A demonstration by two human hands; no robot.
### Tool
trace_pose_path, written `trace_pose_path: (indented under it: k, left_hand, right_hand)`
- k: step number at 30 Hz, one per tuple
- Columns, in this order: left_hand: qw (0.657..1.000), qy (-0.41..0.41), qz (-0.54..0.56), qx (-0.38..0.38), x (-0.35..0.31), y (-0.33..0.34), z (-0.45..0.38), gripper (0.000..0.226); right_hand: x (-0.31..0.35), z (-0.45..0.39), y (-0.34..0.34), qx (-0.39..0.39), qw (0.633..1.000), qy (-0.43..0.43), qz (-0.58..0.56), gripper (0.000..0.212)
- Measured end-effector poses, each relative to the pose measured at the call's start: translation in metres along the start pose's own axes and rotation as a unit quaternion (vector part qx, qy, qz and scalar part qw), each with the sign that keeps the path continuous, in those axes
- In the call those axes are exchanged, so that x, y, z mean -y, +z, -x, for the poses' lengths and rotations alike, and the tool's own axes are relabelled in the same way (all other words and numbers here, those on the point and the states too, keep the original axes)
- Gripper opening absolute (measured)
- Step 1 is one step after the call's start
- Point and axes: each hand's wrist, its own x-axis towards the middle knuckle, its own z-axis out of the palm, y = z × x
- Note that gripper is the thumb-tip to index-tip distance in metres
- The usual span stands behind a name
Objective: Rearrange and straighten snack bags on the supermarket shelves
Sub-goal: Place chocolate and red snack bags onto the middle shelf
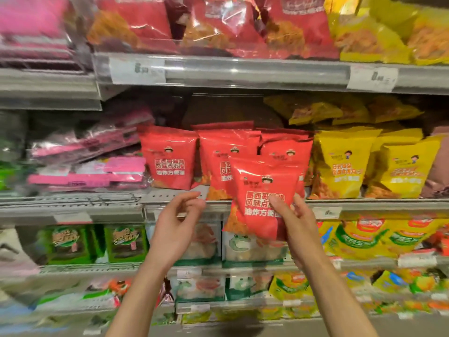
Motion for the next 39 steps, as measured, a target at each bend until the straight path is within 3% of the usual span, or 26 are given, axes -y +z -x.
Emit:
trace_pose_path:
  k: [5, 9, 13, 16, 18, 21, 23, 25, 36, 39]
  left_hand:
    - [0.998, 0.018, 0.022, 0.055, -0.019, 0.001, -0.029, 0.044]
    - [0.997, 0.024, 0.063, 0.042, -0.022, 0.002, -0.042, 0.046]
    - [0.997, 0.022, 0.080, 0.004, -0.013, -0.002, -0.047, 0.054]
    - [0.997, 0.019, 0.063, -0.037, -0.003, -0.016, -0.050, 0.061]
    - [0.997, 0.021, 0.045, -0.060, 0.004, -0.031, -0.052, 0.064]
    - [0.996, 0.025, 0.019, -0.085, 0.013, -0.050, -0.058, 0.062]
    - [0.995, 0.026, 0.006, -0.095, 0.017, -0.058, -0.064, 0.059]
    - [0.994, 0.028, -0.006, -0.102, 0.020, -0.064, -0.069, 0.057]
    - [0.979, 0.057, -0.047, -0.190, 0.019, -0.053, -0.079, 0.043]
    - [0.984, 0.055, -0.062, -0.160, 0.027, -0.051, -0.079, 0.047]
  right_hand:
    - [0.011, -0.034, 0.057, 0.069, 0.998, 0.002, -0.002, 0.018]
    - [0.013, -0.048, 0.079, 0.114, 0.993, 0.005, 0.030, 0.033]
    - [0.018, -0.053, 0.082, 0.163, 0.972, -0.038, 0.167, 0.045]
    - [0.021, -0.056, 0.075, 0.173, 0.945, -0.088, 0.261, 0.067]
    - [0.022, -0.059, 0.065, 0.140, 0.895, -0.176, 0.385, 0.069]
    - [0.014, -0.064, 0.058, 0.097, 0.767, -0.313, 0.551, 0.062]
    - [0.007, -0.065, 0.061, 0.101, 0.714, -0.322, 0.613, 0.069]
    - [-0.003, -0.066, 0.063, 0.105, 0.692, -0.308, 0.645, 0.077]
    - [-0.011, -0.067, 0.063, 0.104, 0.722, -0.283, 0.622, 0.081]
    - [-0.010, -0.067, 0.062, 0.109, 0.728, -0.275, 0.619, 0.081]
